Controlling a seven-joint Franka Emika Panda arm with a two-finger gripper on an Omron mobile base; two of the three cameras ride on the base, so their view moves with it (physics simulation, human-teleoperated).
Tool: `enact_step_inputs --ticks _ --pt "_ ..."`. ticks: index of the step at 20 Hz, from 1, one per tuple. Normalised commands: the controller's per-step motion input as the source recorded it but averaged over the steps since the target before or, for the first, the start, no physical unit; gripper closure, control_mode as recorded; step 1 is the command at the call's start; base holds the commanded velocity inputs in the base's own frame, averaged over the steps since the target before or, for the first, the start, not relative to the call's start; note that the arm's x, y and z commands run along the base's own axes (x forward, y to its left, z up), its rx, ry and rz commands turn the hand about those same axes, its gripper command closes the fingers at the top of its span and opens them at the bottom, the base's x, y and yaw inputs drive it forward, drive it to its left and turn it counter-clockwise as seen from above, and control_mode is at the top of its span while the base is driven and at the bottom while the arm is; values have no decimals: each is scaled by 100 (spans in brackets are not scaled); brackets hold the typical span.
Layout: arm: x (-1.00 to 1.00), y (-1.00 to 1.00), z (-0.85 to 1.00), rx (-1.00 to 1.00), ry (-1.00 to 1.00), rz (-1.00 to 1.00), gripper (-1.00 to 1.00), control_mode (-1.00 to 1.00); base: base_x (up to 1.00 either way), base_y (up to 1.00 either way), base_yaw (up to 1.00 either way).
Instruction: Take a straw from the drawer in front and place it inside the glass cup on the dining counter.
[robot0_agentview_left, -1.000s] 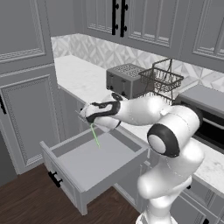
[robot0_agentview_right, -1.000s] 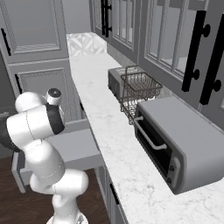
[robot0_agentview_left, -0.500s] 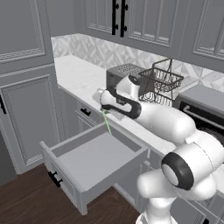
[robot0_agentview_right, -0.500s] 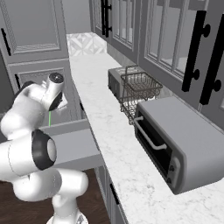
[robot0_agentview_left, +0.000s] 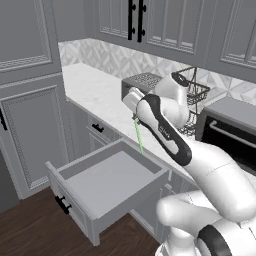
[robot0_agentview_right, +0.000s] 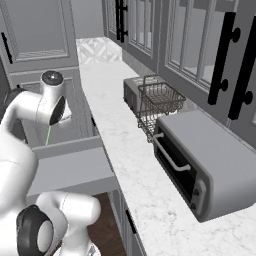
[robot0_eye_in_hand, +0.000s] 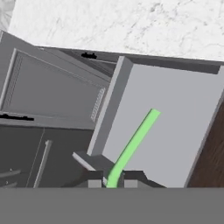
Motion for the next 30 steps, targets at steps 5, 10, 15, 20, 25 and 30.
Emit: enact_step_inputs --ticks 5,10,15,20,25,30 --pt "-58 -2 6 0 1 -19 100 -100 0 0 0" --pt "-26 -12 0 2 0 -8 100 100 -12 -2 -2" --pt "0 0 0 0 0 0 100 100 -100 -2 -6" --pt "0 0 0 0 0 0 100 100 -95 39 26" --pt "0 0 0 0 0 0 100 100 -34 60 90" --pt "0 0 0 0 0 0 100 100 -17 55 95"
